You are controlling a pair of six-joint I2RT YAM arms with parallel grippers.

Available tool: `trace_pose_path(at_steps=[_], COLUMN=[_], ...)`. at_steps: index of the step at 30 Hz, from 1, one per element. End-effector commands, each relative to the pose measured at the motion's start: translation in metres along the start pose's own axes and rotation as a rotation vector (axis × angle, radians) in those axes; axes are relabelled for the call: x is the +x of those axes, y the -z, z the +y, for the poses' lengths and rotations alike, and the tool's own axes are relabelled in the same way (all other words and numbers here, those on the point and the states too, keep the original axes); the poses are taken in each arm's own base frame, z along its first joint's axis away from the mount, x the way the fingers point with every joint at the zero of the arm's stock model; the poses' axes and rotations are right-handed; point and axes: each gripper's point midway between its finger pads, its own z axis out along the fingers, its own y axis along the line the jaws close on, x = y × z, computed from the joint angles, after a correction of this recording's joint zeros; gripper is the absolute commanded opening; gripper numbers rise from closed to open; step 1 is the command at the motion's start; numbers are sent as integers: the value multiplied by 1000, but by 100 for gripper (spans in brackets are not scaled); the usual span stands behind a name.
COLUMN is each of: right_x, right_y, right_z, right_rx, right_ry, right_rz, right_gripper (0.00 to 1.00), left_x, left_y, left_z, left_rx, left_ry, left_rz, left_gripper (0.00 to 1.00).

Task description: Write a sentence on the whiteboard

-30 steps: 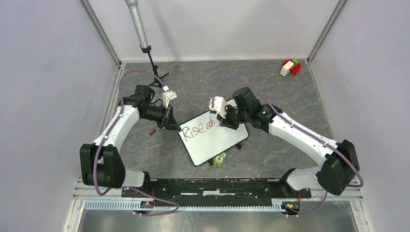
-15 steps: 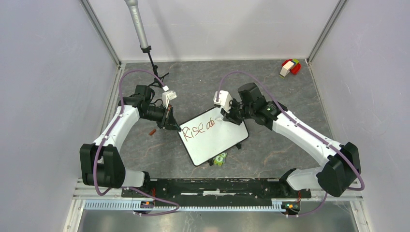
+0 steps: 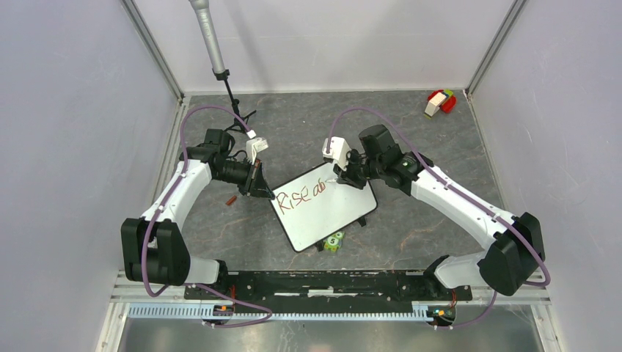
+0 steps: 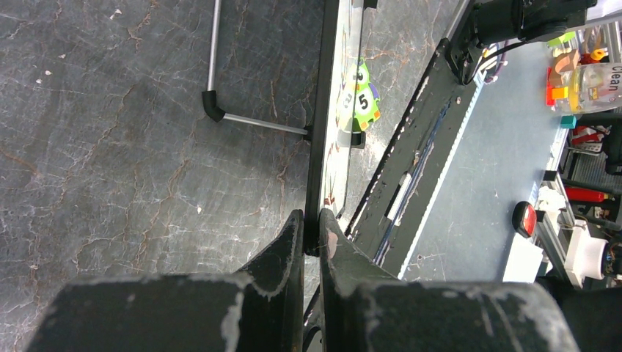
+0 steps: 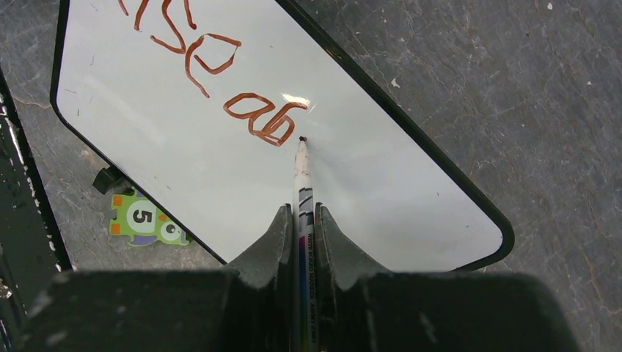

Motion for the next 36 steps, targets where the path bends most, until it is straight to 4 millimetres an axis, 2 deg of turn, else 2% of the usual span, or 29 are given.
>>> trace_pose_path(at_steps=[1,10,16,23,30,36], right_x=[-7,13,17,6,-11,-17], right_y=[-1,3,10,16,15,9], right_z=[-2,7,-3,-21,-27,-24], right_rx=[1,0,56,115,115,81], right_ry=[19,31,47,56,56,43], right_rz=[-27,11,38,33,-7,-22], right_gripper=[0,0,0,0,0,0], left_x=[-6,-6,-6,-6,-7,-7], left_y=[2,1,1,1,1,1], left_z=[0,1,1,1,1,2], left_rx=[-15,-16,-16,-16,-16,-15], left_ry=[-33,-32,-31,-31,-31,-30], left_rz=[-1,-1,-2,0,-2,0], left_gripper=[2,2,2,3,3,3])
